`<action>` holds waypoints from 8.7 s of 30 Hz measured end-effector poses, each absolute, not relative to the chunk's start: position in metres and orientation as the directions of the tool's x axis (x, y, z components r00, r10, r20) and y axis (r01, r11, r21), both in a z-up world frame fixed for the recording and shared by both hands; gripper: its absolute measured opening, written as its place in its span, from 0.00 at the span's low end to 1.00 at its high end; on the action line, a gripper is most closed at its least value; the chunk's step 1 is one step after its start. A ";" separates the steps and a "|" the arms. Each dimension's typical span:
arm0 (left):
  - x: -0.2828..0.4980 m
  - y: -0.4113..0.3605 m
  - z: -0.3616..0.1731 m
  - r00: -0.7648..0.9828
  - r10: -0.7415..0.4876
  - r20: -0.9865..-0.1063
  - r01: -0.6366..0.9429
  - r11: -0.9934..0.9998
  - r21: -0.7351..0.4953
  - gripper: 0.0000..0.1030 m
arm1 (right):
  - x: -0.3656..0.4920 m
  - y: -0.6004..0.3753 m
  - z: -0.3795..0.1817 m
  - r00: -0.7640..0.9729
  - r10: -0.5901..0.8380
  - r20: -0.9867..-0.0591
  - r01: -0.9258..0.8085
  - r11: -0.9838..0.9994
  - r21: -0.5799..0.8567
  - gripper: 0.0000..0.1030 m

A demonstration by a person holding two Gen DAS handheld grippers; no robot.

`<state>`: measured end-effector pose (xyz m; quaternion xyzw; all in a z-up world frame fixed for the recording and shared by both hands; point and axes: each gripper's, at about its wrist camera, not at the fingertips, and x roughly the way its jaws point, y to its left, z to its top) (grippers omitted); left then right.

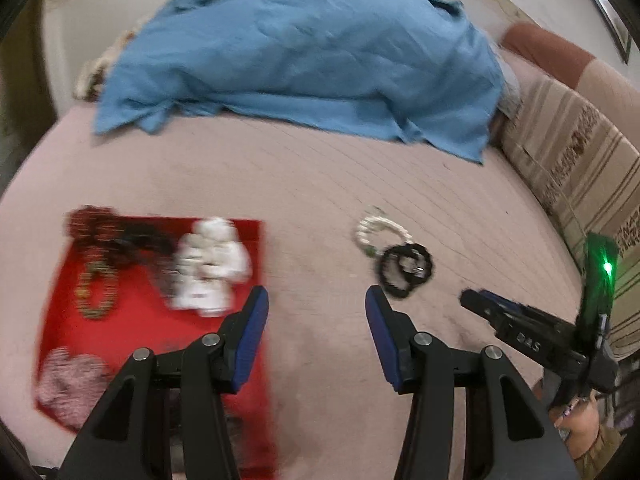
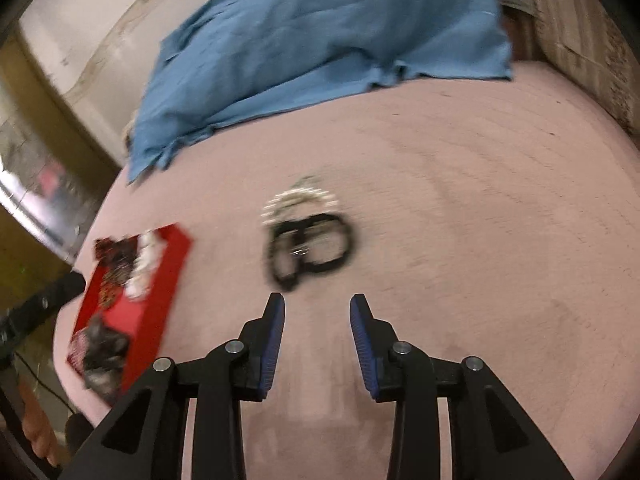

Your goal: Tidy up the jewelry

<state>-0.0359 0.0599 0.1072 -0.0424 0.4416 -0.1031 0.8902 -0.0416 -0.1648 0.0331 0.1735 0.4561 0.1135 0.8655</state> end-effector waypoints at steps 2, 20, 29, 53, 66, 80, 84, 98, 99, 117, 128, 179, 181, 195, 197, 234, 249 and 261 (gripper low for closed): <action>-0.026 0.042 0.096 0.568 -0.233 -0.790 0.162 0.972 -0.170 0.48 | -0.030 -0.175 0.026 0.552 0.357 -0.754 -0.036 0.913 0.406 0.36; 0.049 -0.014 0.015 0.455 -0.214 -0.865 0.182 0.972 -0.145 0.45 | 0.026 -0.162 -0.006 0.550 0.385 -0.741 -0.131 0.916 0.379 0.35; 0.045 -0.023 0.016 0.457 -0.187 -0.870 0.181 0.977 -0.115 0.04 | 0.033 -0.163 -0.010 0.540 0.376 -0.753 -0.124 0.920 0.371 0.08; -0.087 0.013 0.093 0.542 -0.240 -0.805 0.188 0.969 -0.162 0.04 | -0.083 -0.184 0.035 0.616 0.373 -0.694 -0.002 0.881 0.472 0.06; -0.135 0.032 0.118 0.642 -0.143 -0.754 0.179 0.983 -0.034 0.04 | -0.127 -0.135 0.072 0.643 0.387 -0.661 -0.105 0.899 0.425 0.06; -0.146 0.056 0.130 0.674 -0.113 -0.730 0.135 0.990 -0.028 0.04 | -0.146 -0.106 0.094 0.641 0.415 -0.645 -0.176 0.898 0.403 0.06; -0.146 0.066 0.130 0.677 -0.104 -0.728 0.116 0.993 -0.034 0.04 | -0.148 -0.097 0.098 0.634 0.425 -0.646 -0.197 0.897 0.397 0.06; -0.143 0.123 0.126 0.668 -0.067 -0.741 0.008 0.997 -0.083 0.04 | -0.141 -0.054 0.108 0.584 0.489 -0.648 -0.279 0.870 0.406 0.06; -0.143 0.128 0.126 0.670 -0.060 -0.740 -0.004 0.996 -0.084 0.04 | -0.139 -0.050 0.109 0.578 0.496 -0.648 -0.288 0.867 0.408 0.06; -0.124 0.224 0.130 0.680 0.034 -0.732 -0.179 0.977 -0.120 0.04 | -0.099 0.017 0.128 0.505 0.601 -0.620 -0.401 0.799 0.448 0.06; -0.106 0.252 0.119 0.657 -0.015 -0.753 -0.195 0.962 -0.189 0.05 | -0.071 0.033 0.134 0.487 0.625 -0.611 -0.431 0.780 0.454 0.07; -0.076 0.256 0.076 0.596 -0.032 -0.803 -0.207 0.959 -0.192 0.05 | -0.011 0.099 0.070 0.384 0.540 -0.748 -0.419 0.825 0.381 0.08; -0.074 0.256 0.075 0.595 -0.030 -0.803 -0.203 0.961 -0.187 0.05 | -0.004 0.105 0.060 0.372 0.530 -0.762 -0.413 0.830 0.376 0.08; -0.081 0.249 0.086 0.625 -0.010 -0.781 -0.200 0.965 -0.172 0.42 | 0.001 0.100 0.051 0.362 0.539 -0.760 -0.393 0.828 0.401 0.36; -0.085 0.250 0.090 0.627 0.001 -0.779 -0.209 0.963 -0.168 0.42 | 0.000 0.098 0.054 0.362 0.546 -0.755 -0.391 0.825 0.409 0.37; -0.129 0.158 0.136 0.680 0.098 -0.727 -0.060 0.995 0.078 0.59 | -0.065 -0.092 0.055 0.552 0.378 -0.743 -0.087 0.913 0.399 0.79; -0.119 0.133 0.129 0.669 0.006 -0.743 -0.007 1.000 0.002 0.59 | -0.057 -0.173 0.029 0.596 0.189 -0.780 0.046 0.962 0.269 0.86; -0.097 0.104 0.122 0.656 -0.061 -0.752 0.060 0.998 -0.029 0.59 | 0.043 -0.128 0.010 0.530 0.245 -0.812 -0.043 0.964 0.263 0.35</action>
